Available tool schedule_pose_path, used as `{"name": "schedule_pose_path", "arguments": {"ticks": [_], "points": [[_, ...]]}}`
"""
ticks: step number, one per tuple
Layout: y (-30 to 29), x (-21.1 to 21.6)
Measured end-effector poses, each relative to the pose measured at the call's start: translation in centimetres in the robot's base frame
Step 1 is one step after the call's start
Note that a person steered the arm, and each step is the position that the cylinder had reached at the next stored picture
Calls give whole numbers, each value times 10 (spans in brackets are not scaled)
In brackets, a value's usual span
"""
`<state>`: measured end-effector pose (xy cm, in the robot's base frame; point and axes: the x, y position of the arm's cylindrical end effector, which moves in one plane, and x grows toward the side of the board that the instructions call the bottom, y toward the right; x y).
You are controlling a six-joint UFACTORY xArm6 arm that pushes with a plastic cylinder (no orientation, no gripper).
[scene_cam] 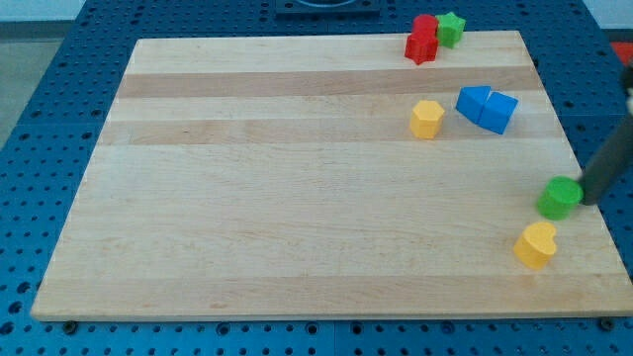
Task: Drag the green circle to the bottom center
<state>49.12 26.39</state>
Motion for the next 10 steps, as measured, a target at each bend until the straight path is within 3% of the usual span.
{"name": "schedule_pose_path", "arguments": {"ticks": [1,2,3,4,6,7,8,10], "points": [[-75,-3],[-87,-3],[-44,11],[-43,31],[-152,-4],[-160,0],[-161,38],[-204,28]]}}
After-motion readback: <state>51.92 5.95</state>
